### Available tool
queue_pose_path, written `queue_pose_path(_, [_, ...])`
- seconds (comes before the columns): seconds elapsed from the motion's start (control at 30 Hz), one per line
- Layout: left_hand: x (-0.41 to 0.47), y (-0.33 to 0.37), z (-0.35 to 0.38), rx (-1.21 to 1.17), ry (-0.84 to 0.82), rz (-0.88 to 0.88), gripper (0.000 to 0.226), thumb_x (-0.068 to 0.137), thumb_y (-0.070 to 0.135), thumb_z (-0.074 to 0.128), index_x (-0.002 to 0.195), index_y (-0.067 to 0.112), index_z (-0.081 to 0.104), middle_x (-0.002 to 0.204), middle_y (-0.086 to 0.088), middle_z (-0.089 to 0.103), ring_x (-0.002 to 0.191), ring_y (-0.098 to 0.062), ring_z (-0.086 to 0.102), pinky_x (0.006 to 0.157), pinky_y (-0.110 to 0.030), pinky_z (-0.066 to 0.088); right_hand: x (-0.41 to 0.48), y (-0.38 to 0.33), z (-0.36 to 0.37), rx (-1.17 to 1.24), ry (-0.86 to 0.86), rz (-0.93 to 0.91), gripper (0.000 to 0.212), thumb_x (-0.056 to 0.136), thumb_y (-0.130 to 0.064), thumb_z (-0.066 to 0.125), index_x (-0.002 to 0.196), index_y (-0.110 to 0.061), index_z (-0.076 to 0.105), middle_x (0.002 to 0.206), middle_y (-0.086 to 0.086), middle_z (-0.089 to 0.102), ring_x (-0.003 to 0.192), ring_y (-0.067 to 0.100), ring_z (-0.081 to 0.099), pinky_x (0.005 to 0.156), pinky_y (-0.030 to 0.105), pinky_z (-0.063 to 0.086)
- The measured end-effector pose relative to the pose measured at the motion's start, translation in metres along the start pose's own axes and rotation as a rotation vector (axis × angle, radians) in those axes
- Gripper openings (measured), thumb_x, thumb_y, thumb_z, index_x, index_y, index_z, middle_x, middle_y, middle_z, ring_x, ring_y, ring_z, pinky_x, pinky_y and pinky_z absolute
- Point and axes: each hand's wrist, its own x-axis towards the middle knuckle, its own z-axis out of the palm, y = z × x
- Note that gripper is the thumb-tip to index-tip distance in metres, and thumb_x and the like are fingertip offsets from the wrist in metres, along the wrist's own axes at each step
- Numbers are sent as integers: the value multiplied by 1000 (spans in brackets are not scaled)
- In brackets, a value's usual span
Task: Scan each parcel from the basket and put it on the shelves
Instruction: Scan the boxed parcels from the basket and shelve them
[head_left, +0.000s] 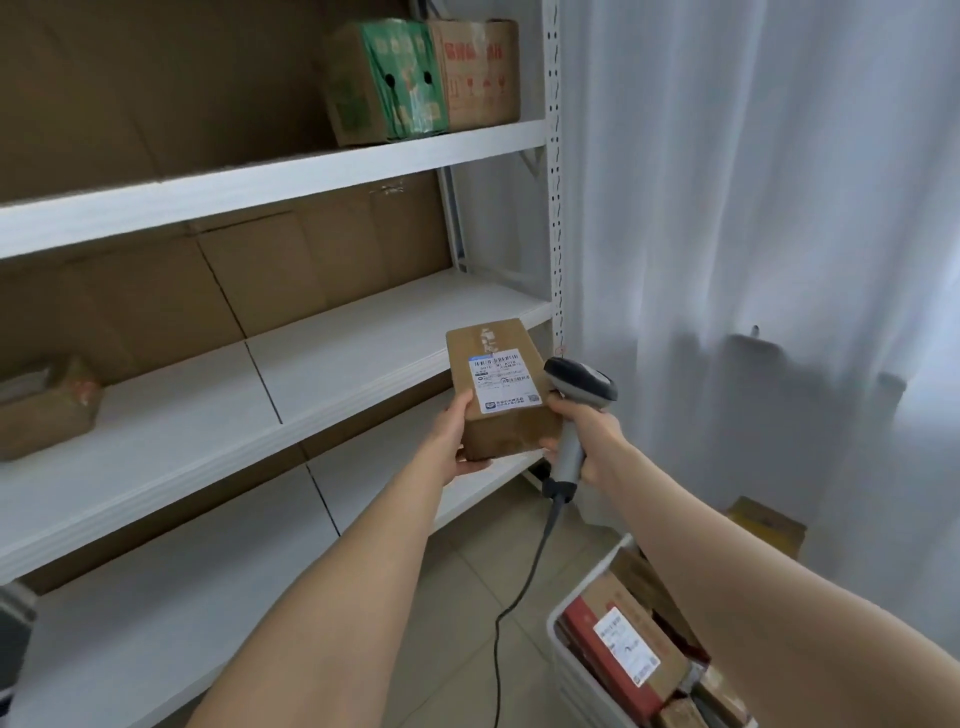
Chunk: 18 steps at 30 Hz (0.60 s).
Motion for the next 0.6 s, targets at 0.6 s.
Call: queue_pose_path(0.6, [95,171,-145,81,-18,355,88,77,19,76,148,35,26,125,-8,62,102,-24,64,75,-38,57,104,-46,210,237,30,-245,28,77,-4,79,96,-14,60,99,10,70,89,27,70,93,44,55])
